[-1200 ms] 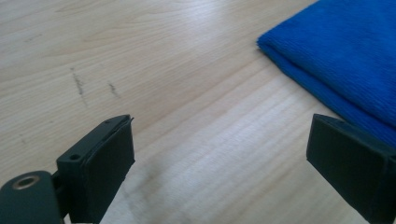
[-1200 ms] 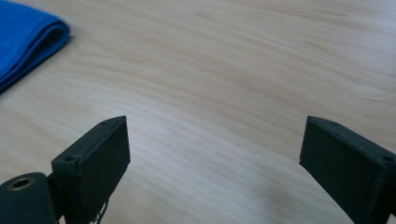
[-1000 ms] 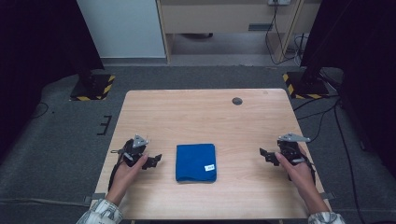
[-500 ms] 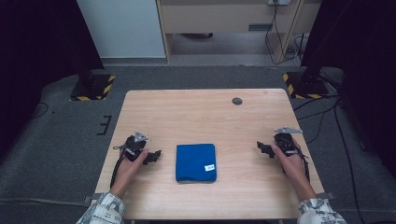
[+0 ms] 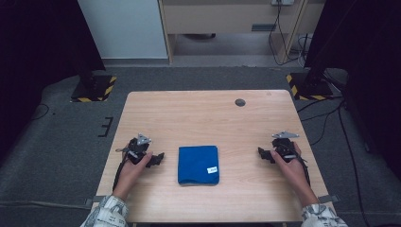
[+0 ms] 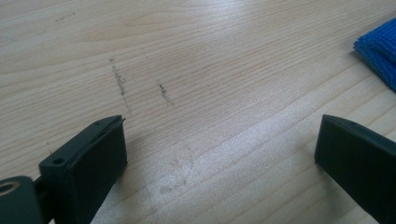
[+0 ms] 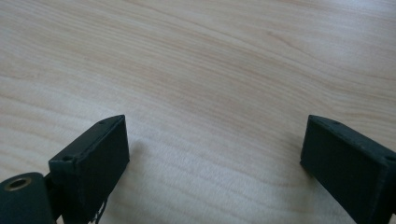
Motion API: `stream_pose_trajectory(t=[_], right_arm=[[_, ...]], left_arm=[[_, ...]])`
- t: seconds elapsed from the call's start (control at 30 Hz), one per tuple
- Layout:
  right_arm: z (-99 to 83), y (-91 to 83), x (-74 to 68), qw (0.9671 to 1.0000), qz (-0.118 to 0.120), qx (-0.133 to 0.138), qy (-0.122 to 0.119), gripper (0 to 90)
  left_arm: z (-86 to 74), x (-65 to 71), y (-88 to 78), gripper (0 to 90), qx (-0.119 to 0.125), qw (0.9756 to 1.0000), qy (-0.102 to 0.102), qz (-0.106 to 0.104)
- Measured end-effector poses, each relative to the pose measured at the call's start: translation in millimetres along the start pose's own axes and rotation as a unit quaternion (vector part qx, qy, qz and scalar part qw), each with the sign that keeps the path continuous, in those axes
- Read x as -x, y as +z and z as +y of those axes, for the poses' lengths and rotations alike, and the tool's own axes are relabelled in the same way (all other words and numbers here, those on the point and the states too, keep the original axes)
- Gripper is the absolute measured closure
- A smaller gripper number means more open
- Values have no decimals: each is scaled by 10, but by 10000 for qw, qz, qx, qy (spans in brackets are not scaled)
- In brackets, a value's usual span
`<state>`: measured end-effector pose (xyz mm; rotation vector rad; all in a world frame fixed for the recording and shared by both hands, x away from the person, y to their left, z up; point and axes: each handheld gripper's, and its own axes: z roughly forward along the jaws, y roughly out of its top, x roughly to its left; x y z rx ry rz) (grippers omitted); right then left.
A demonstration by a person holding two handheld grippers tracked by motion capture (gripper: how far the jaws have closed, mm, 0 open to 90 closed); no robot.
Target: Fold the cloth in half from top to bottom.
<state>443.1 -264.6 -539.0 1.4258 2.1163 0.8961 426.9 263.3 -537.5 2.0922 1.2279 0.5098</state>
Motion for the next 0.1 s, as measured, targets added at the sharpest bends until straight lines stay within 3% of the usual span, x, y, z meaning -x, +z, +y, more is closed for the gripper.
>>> stream_pose_trajectory(t=[0.1], right_arm=[[-30, -29, -12, 10000, 31, 8, -43, 79]], left_arm=[[2, 3, 3, 2, -8, 10000, -4, 5]])
